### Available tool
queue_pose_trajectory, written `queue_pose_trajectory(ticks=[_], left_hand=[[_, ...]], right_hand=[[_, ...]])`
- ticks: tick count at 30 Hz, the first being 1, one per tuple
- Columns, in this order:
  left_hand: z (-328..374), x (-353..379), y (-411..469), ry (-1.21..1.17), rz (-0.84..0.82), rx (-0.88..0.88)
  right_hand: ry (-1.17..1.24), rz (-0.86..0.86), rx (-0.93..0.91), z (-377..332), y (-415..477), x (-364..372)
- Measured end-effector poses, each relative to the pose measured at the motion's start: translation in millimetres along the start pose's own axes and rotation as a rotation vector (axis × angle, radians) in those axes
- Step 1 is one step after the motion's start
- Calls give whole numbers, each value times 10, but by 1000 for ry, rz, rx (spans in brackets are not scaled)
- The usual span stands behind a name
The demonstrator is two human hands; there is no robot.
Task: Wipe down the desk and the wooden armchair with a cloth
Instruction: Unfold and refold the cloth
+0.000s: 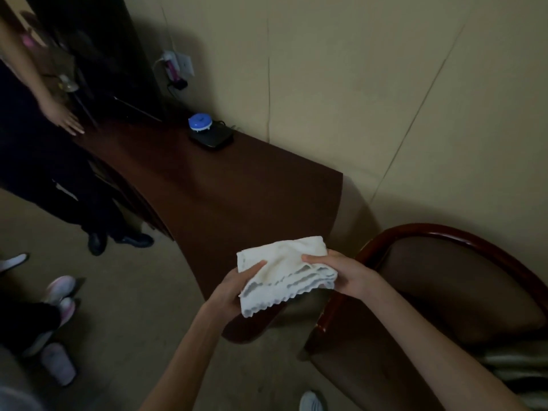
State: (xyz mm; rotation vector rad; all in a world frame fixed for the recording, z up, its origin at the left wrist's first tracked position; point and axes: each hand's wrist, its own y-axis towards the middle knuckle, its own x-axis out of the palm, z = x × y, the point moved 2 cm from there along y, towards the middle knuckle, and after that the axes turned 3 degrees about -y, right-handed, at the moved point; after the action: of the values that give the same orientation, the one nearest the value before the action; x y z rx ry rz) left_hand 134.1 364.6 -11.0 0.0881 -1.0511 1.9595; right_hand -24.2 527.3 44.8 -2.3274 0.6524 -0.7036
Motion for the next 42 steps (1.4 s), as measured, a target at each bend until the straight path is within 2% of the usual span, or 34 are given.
queue_pose_trajectory(ticks=[3, 5, 7, 9, 10, 13, 15, 18, 20, 24, 28, 30, 33, 38, 42], left_hand=[[55, 21, 37, 92, 223, 22], [69, 13, 42, 143, 270, 58], [83, 12, 13, 154, 185, 104], [77, 16, -70, 93, -17, 101], [85, 15, -113, 68, -62, 90], [50, -43, -135, -197, -31, 159], [16, -59, -164, -296, -69, 197], [-14, 4, -177, -88, -95, 233], [6, 37, -168, 15, -35, 298], [5, 1, -162, 125, 67, 368], [109, -122, -120, 118, 96, 313], [248, -214, -21, 180, 155, 309], [429, -295, 125, 100, 290, 233], [557, -622, 280, 245, 421, 195], [632, -1040, 280, 142, 424, 222]], right_hand=[[-8, 120, 38, -28, 62, -50], [-15, 224, 54, -7, 156, -60], [-12, 256, 76, 11, 230, -45], [-4, 238, 105, 1, 256, -38], [3, 223, 117, -7, 254, -46], [152, 168, 131, -13, 272, -75], [203, 198, 112, -12, 294, -71], [-26, 328, 36, 30, 303, -57], [-130, 333, -32, 51, 309, -43], [-160, 205, -130, 86, 316, -49], [-146, 117, -179, -5, 426, -3], [-131, 110, -174, -39, 511, 67], [-95, 87, -162, -22, 690, 195], [-99, 145, -194, -15, 948, 474], [-77, 177, -212, 2, 1185, 754]])
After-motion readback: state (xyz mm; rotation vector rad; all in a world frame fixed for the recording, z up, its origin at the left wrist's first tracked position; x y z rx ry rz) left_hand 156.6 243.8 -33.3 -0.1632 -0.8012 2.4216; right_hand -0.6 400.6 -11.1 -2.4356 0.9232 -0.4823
